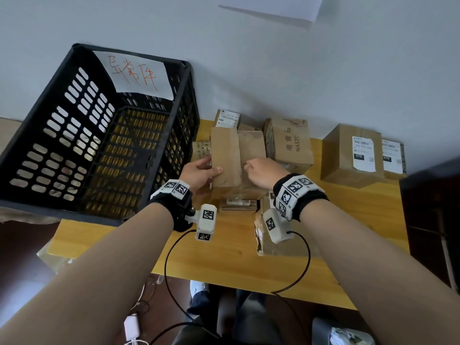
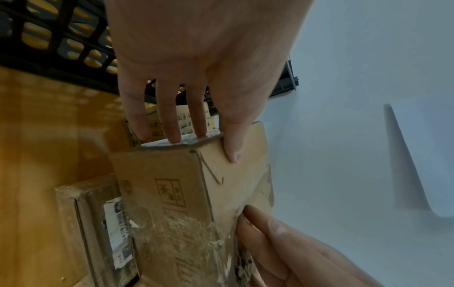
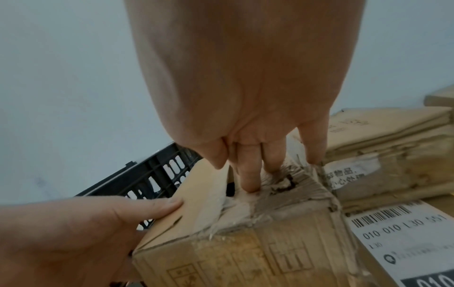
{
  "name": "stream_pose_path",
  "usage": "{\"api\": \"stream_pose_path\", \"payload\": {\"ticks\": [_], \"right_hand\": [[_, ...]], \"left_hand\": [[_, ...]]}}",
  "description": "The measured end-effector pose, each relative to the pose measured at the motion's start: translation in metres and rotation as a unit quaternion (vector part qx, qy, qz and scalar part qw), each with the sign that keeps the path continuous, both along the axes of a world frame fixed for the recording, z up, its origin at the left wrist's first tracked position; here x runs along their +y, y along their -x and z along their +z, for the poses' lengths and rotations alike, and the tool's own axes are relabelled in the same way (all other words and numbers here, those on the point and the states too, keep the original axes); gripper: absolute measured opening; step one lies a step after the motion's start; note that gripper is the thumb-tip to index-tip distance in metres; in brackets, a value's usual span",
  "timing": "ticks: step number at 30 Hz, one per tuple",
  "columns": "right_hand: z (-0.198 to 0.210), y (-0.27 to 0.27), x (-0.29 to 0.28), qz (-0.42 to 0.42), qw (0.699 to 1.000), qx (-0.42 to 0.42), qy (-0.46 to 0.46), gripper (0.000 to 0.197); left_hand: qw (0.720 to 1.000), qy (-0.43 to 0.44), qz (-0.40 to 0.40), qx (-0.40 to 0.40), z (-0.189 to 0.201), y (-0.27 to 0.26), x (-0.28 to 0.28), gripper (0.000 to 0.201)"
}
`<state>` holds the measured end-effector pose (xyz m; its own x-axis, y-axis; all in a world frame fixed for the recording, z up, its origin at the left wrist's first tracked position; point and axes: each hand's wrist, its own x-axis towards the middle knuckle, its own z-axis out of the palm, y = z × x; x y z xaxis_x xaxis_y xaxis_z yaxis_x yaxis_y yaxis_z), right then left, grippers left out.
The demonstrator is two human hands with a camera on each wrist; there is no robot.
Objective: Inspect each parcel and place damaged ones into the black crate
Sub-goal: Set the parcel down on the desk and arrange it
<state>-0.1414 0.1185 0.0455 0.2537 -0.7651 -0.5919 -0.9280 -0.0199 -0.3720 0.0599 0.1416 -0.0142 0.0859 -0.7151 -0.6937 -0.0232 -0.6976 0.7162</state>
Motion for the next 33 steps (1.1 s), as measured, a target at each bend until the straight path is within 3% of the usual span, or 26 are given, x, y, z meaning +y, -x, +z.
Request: {"api": "stream_pose_path", "payload": {"ticks": [3,6,9,12,16,18,22,25,27,30,33], "right_hand": [[0.004,0.009,0.000,-0.040,0.997,-0.067,0.016,0.042],[0.005,0.018,-0.001,-0.170,0.964,-0.183,0.096,0.035],[0.003,0.018,0.000,-0.237,0.947,-0.197,0.085,0.042],[-0.010,0.013,0.004,-0.258,0.943,-0.209,0.029,0.050],[-0.015,0.013,0.005,-0.300,0.924,-0.234,0.026,0.047],[-0.017,0.016,0.005,-0.337,0.905,-0.260,0.009,0.046],[-0.007,0.014,0.005,-0.385,0.879,-0.278,-0.039,0.059],[-0.003,0.011,0.006,-0.386,0.875,-0.274,-0.104,0.078],[0.002,0.011,0.006,-0.363,0.884,-0.270,-0.116,0.080],[0.021,0.009,0.011,-0.286,0.925,-0.247,-0.021,0.056],[0.034,0.002,0.012,-0.205,0.954,-0.216,0.044,0.053]], "left_hand": [[0.999,-0.044,0.001,0.019,-0.002,-0.005,0.001,0.065],[0.997,-0.056,0.014,0.052,-0.008,-0.006,0.005,0.054],[0.994,-0.057,0.056,0.074,-0.019,-0.002,0.014,0.051],[0.993,-0.080,0.053,0.068,-0.034,0.005,0.020,0.070],[0.988,-0.121,0.031,0.091,-0.030,0.003,0.025,0.119],[0.987,-0.104,0.032,0.121,-0.016,-0.002,0.026,0.104],[0.980,-0.030,0.111,0.162,0.006,-0.009,0.016,0.037],[0.984,0.034,0.104,0.141,0.010,-0.008,0.008,0.024],[0.988,0.053,0.090,0.113,0.007,-0.005,0.003,0.029],[0.992,0.045,0.069,0.099,0.001,0.001,0.000,0.039],[0.993,0.034,0.058,0.096,-0.001,0.006,-0.001,0.057]]}}
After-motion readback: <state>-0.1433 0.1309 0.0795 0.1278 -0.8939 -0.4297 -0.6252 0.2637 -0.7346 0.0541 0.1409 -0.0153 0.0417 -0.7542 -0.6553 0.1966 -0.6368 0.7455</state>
